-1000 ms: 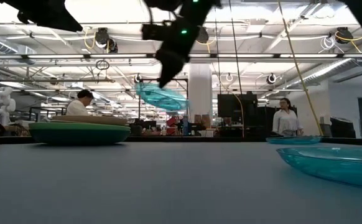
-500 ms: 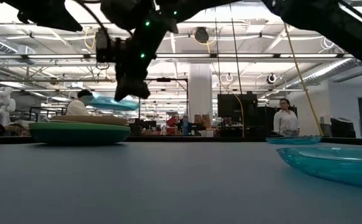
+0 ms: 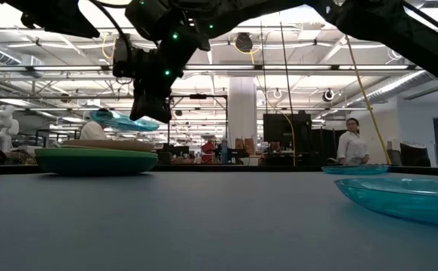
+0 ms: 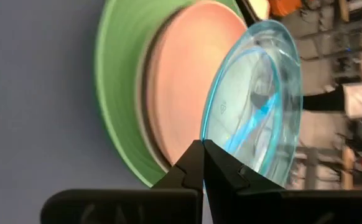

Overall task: Stack plastic plates
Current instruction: Stack the middle blue plate on top of the pink plate, then stack the top right blue plate on top of the top left blue plate

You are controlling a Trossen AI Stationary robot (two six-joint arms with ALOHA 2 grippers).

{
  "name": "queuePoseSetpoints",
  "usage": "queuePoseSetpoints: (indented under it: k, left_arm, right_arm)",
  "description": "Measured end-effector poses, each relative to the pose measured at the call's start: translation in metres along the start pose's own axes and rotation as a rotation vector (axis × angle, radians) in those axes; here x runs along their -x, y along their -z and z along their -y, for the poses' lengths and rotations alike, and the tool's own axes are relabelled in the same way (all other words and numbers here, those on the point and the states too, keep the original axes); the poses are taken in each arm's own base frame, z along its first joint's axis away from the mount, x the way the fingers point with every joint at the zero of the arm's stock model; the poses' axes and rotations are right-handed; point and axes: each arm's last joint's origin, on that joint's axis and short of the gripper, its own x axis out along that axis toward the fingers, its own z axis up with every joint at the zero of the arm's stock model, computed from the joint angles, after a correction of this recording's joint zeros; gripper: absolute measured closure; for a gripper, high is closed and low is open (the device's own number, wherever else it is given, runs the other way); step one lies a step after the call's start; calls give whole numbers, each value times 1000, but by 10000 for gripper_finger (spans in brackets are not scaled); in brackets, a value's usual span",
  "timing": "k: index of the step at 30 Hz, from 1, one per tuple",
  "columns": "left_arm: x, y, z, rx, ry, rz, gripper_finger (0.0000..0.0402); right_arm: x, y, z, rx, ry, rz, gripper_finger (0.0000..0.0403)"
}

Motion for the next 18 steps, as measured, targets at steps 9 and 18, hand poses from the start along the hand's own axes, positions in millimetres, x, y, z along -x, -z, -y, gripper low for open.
queuePoseSetpoints:
  k: [9, 18]
  left_arm:
    - [0, 0, 0, 0, 0, 0, 272]
    - [0, 0, 0, 0, 1, 0, 272]
  right_arm:
    - [-3, 5, 3, -40, -42, 31, 393]
    - [-7, 11, 7, -168, -83, 41, 345]
